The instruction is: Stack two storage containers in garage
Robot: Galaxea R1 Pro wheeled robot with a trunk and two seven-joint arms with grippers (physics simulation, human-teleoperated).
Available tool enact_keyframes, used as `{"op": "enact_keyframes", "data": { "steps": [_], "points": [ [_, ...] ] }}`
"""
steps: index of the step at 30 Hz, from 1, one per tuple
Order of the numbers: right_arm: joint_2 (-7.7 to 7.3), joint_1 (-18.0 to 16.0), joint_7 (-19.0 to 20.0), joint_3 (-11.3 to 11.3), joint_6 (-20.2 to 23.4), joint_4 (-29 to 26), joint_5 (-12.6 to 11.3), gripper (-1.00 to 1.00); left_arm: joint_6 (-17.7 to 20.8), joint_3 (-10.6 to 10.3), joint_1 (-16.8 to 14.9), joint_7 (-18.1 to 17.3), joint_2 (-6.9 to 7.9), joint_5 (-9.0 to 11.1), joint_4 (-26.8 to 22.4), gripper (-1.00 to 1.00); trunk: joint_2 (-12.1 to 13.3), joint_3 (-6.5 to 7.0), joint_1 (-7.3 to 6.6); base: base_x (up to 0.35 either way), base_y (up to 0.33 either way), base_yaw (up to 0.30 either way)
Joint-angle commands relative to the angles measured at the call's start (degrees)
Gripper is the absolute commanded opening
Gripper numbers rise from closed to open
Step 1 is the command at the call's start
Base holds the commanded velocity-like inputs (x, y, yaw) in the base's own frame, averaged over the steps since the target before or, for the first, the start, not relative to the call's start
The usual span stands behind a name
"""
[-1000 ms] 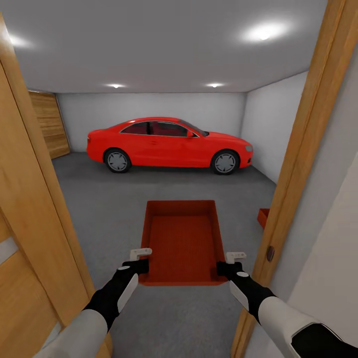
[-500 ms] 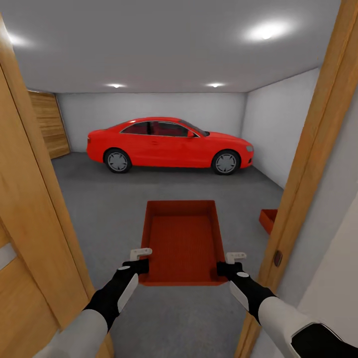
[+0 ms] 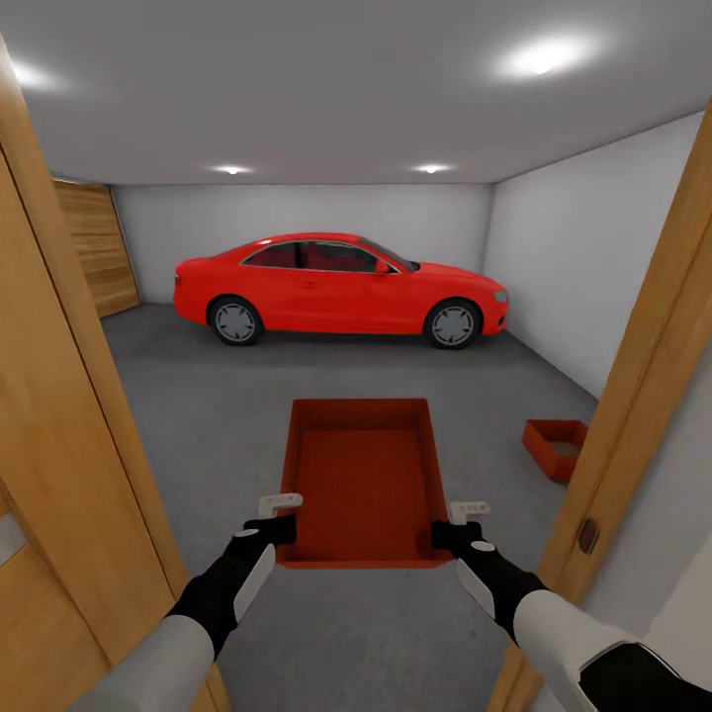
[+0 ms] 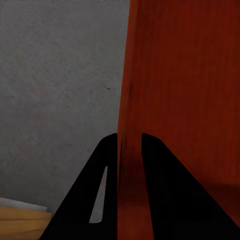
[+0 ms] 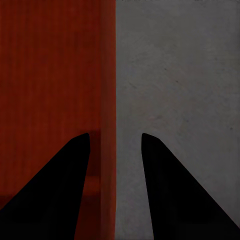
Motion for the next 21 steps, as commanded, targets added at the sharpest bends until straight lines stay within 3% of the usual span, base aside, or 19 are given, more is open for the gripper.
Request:
{"op": "enact_keyframes", "data": {
  "steps": [1,9,21],
  "points": [
    [-0.24,0.0,-1.1,0.0,-0.3,0.6,-0.8,-1.00,0.3,-0.2,0.0,0.9,0.09,-0.5,-0.2,-1.00,-0.1,-0.02,0.02,0.003,0.002,0.000],
    [-0.24,0.0,-1.1,0.0,-0.3,0.6,-0.7,-1.00,0.3,-0.2,0.0,0.9,0.07,-0.5,-0.3,-1.00,-0.1,-0.02,0.02,0.036,0.000,0.000],
    [-0.24,0.0,-1.1,0.0,-0.1,0.6,-0.7,-1.00,0.3,-0.2,0.0,0.9,0.10,-0.5,-0.3,-1.00,-0.1,-0.02,0.02,0.261,0.000,-0.007]
  ]
}}
